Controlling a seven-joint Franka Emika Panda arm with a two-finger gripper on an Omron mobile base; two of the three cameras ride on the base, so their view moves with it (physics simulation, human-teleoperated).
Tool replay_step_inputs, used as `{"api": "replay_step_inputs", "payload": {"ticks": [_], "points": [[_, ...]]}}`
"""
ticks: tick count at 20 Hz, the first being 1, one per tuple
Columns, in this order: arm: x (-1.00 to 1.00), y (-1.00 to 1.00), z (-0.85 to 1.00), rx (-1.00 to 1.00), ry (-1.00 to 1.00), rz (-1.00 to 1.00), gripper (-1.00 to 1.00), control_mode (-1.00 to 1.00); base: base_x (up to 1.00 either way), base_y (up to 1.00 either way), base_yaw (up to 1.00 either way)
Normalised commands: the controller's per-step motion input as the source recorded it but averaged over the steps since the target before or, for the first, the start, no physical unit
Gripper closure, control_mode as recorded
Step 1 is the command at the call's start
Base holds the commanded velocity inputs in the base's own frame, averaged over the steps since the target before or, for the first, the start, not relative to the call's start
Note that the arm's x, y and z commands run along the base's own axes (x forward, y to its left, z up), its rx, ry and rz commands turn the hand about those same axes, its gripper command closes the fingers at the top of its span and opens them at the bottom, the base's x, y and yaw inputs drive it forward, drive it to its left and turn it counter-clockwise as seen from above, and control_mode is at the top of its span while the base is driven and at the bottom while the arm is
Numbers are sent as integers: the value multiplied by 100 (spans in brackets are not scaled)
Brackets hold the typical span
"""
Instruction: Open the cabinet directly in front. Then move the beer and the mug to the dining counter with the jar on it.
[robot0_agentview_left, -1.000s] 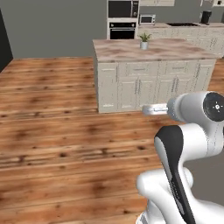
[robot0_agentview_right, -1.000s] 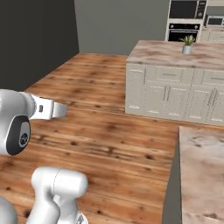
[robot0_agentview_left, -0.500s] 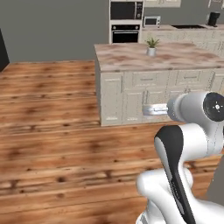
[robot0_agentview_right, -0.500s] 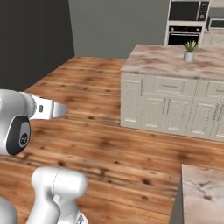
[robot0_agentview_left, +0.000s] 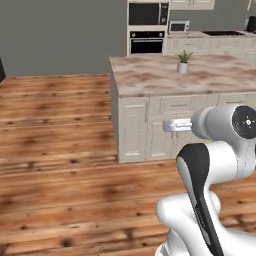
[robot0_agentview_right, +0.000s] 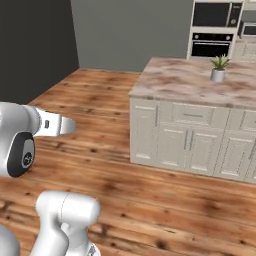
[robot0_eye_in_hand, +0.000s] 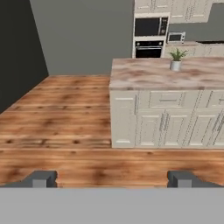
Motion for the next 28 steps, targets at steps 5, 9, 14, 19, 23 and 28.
{"api": "replay_step_inputs", "payload": {"ticks": [5,9,14,19,23,28], "points": [[0,0,0,0,0,0,-100,100,100,-71,8],[0,0,0,0,0,0,-100,100,100,-97,18],[0,0,0,0,0,0,-100,100,71,-99,13],[0,0,0,0,0,0,-100,100,2,-100,2],[0,0,0,0,0,0,-100,100,-7,-100,0],[0,0,0,0,0,0,-100,100,43,8,-1]]}}
